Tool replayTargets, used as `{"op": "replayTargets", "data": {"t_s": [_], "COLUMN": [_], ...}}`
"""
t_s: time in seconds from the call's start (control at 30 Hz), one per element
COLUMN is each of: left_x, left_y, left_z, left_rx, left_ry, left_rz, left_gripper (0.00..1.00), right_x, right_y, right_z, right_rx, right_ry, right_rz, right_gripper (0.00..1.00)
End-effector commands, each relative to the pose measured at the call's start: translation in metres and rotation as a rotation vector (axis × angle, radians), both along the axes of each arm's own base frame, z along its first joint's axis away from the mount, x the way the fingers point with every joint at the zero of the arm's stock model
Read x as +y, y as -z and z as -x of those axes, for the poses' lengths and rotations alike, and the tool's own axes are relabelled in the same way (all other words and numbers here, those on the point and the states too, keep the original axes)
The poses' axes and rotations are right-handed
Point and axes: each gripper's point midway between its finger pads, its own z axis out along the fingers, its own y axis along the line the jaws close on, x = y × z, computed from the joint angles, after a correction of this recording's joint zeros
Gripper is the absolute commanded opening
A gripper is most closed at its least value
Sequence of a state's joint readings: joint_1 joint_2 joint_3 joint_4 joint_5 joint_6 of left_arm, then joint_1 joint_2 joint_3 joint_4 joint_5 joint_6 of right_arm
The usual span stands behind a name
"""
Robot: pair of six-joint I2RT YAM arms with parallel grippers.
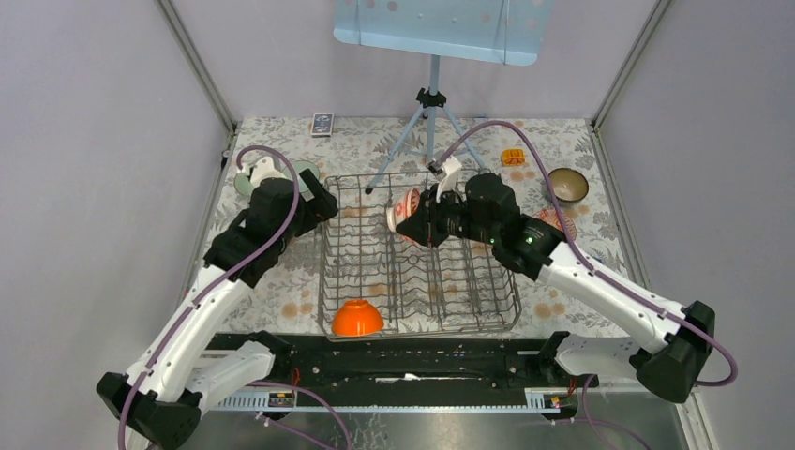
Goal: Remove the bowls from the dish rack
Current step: Place the bowl at the center of the board.
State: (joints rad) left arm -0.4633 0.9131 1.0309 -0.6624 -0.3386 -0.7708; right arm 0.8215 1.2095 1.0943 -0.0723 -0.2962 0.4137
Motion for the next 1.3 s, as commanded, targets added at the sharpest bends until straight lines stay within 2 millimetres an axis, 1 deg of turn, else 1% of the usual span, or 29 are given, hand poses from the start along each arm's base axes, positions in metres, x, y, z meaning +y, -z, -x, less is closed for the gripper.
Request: {"op": "replayTargets", "data": {"t_s": [0.0, 0.1, 0.13, 0.23, 0.3, 0.37, 0.47, 0.6, 0.73, 0.77, 0.87, 0.97, 1.03, 1.17, 1.27], "left_x": [-0.021, -0.020, -0.021, -0.036, -0.052, -0.068, -0.082, -0.105, -0.129, -0.133, -0.140, -0.142, -0.143, -0.147, -0.155], "left_y": [-0.027, -0.024, -0.023, -0.026, -0.030, -0.034, -0.043, -0.059, -0.070, -0.071, -0.067, -0.056, -0.045, -0.039, -0.034], "left_z": [-0.006, -0.003, -0.001, 0.005, 0.012, 0.021, 0.029, 0.045, 0.070, 0.074, 0.085, 0.090, 0.090, 0.094, 0.098], "left_rx": [-0.051, -0.038, -0.037, -0.060, -0.081, -0.098, -0.109, -0.135, -0.169, -0.173, -0.160, -0.110, -0.057, -0.035, -0.011], "left_ry": [0.098, 0.077, 0.084, 0.189, 0.297, 0.408, 0.506, 0.670, 0.782, 0.799, 0.843, 0.872, 0.877, 0.892, 0.929], "left_rz": [0.052, 0.083, 0.086, 0.114, 0.138, 0.165, 0.192, 0.205, 0.090, 0.043, -0.070, -0.200, -0.309, -0.435, -0.507], "left_gripper": [0.99, 0.99, 0.99, 0.99, 0.99, 0.99, 0.99, 0.99, 0.99, 0.99, 0.99, 0.97, 0.96, 0.93, 0.89], "right_x": [-0.022, -0.035, -0.041, -0.058, -0.061, -0.061, -0.057, -0.052, -0.051, -0.051, -0.053, -0.057, -0.061, -0.065, -0.066], "right_y": [-0.030, -0.028, -0.024, -0.014, -0.013, -0.013, -0.008, 0.011, 0.033, 0.038, 0.042, 0.047, 0.051, 0.058, 0.060], "right_z": [0.003, 0.008, 0.007, 0.008, 0.019, 0.030, 0.048, 0.073, 0.095, 0.099, 0.109, 0.112, 0.113, 0.115, 0.114], "right_rx": [-0.256, -0.364, -0.402, -0.496, -0.536, -0.579, -0.653, -0.763, -0.842, -0.857, -0.890, -0.922, -0.937, -0.946, -0.959], "right_ry": [0.038, 0.055, 0.076, 0.102, 0.084, 0.061, 0.020, -0.056, -0.154, -0.179, -0.237, -0.278, -0.307, -0.350, -0.362], "right_rz": [0.118, 0.199, 0.240, 0.329, 0.338, 0.352, 0.445, 0.608, 0.748, 0.780, 0.832, 0.891, 0.939, 0.992, 1.024], "right_gripper": [0.00, 0.00, 0.00, 0.00, 0.00, 0.00, 0.00, 0.00, 0.00, 0.00, 0.00, 0.00, 0.00, 0.00, 0.00]}}
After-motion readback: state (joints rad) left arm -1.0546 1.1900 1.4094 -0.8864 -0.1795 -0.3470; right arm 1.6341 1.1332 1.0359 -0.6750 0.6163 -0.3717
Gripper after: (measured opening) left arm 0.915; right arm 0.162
